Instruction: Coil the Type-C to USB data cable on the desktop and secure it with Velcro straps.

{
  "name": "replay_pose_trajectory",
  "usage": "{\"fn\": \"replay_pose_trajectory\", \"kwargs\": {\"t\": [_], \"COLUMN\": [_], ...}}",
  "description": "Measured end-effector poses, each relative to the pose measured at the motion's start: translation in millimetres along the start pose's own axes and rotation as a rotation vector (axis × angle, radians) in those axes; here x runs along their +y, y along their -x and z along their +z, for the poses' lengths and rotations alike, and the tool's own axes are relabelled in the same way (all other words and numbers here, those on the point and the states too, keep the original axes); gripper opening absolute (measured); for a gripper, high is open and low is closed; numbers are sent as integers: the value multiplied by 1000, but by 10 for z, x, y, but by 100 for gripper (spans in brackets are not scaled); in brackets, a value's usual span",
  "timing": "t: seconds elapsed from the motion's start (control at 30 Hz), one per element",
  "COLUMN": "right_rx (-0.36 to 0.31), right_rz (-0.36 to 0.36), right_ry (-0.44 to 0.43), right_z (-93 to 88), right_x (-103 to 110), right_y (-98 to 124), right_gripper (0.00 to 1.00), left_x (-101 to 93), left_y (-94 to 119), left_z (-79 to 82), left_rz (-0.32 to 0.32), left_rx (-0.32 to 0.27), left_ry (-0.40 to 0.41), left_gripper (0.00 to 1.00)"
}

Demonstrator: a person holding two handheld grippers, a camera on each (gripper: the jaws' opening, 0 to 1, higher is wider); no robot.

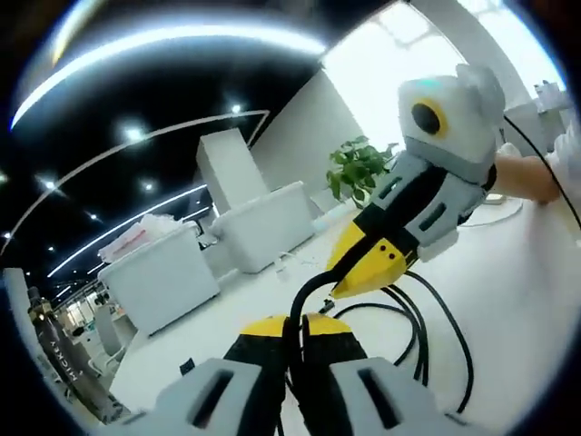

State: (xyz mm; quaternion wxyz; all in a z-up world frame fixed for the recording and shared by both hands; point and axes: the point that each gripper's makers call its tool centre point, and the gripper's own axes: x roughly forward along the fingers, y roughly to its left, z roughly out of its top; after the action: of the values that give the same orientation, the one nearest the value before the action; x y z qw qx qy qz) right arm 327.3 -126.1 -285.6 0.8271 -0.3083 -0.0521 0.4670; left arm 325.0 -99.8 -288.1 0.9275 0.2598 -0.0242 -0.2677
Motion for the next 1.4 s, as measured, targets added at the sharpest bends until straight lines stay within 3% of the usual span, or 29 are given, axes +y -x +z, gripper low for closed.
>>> {"fn": "replay_pose_trajectory", "kwargs": {"t": [0.13,0.27,0.33,0.47,0.53,0.6,0.7,0.9,1.0,1.07,1.27,1.4], "right_rx": [-79,-157,-194,-248,-158,-105,-8,100,97,95,70,75], "right_rz": [16,30,43,-53,-118,-134,-117,-54,-7,35,142,168], "right_ry": [-189,-432,-491,-601,-565,-551,-517,-426,-400,-331,-250,-238], "right_z": [5,103,149,76,-185,-385,-669,-942,-896,-835,-676,-658], "right_x": [10,-93,-162,-525,-645,-645,-539,-310,-235,-170,85,148], "right_y": [-24,50,109,204,182,109,-20,-285,-433,-544,-824,-970], "right_gripper": [7,20,20,15,15,15,20,23,23,23,23,22], "left_x": [71,159,233,285,287,263,232,179,181,196,325,381], "left_y": [-25,-18,-7,23,28,41,75,108,151,192,312,377], "left_z": [-35,-118,-126,-151,-155,-134,-66,95,197,268,401,465], "left_rz": [29,67,99,127,130,128,124,97,104,112,132,137], "left_rx": [-9,20,18,29,29,25,6,-48,-79,-106,-161,-182], "left_ry": [35,48,71,84,89,84,64,31,-17,-36,-15,-10], "left_gripper": [4,4,4,4,4,4,4,4,4,4,4,4]}}
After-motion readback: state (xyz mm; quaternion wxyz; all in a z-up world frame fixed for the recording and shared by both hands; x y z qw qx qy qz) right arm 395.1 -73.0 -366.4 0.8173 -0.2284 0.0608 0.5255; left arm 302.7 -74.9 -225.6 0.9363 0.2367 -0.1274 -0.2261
